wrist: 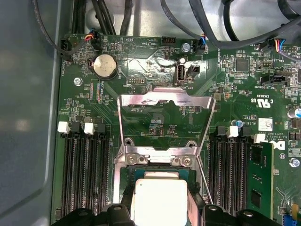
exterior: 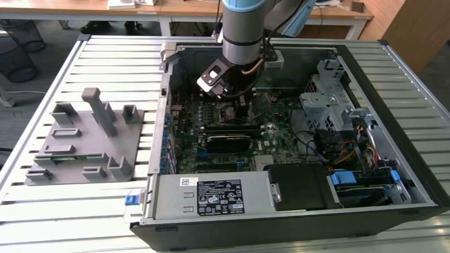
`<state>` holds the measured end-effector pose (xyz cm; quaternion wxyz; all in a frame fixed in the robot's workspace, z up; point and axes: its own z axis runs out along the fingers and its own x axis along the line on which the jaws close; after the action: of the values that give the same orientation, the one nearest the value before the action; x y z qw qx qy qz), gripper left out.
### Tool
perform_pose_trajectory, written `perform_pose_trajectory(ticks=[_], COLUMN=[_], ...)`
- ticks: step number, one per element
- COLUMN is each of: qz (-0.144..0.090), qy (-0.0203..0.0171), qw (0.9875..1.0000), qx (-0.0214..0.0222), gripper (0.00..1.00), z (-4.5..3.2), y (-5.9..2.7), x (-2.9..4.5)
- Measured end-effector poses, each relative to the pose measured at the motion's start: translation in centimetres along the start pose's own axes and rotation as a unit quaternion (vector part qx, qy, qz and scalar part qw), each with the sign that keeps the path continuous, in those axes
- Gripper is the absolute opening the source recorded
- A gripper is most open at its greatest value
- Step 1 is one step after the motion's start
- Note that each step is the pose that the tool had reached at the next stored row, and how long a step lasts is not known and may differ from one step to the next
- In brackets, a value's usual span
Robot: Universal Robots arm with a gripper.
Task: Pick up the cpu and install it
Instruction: 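Place the cpu into insertion slot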
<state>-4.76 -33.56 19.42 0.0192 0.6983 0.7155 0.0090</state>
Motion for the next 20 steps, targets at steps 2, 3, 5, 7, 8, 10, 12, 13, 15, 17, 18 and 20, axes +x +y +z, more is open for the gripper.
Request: perform_pose_trajectory(ticks=[2,3,5,7,8,10,12,13,15,17,18,20], qz=[0.000,0.000,0.000,0.000,0.000,0.000,0.000,0.000,0.000,0.000,0.000,0.000], qy=[0.0001,0.0001,0.0001,0.0002,0.0002,0.0002,0.0003,0.0006,0.0020,0.0045,0.0051,0.0057], qw=[1.0000,1.0000,1.0000,1.0000,1.0000,1.0000,1.0000,1.0000,1.0000,1.0000,1.0000,1.0000], qx=[-0.0001,-0.0001,-0.0001,-0.0001,-0.0001,-0.0001,-0.0001,-0.0001,-0.0001,-0.0002,-0.0003,-0.0003], gripper=[0.53,0.53,0.53,0.53,0.53,0.53,0.53,0.53,0.53,0.53,0.53,0.53], z=[0.01,0.01,0.02,0.02,0.02,0.02,0.02,0.02,0.00,0.01,0.01,0.01], y=[0.00,0.00,0.00,0.00,0.00,0.00,0.00,0.00,0.00,0.00,0.01,0.01], x=[0.00,0.00,0.00,0.01,0.01,0.01,0.02,0.02,0.01,0.03,0.03,0.02])
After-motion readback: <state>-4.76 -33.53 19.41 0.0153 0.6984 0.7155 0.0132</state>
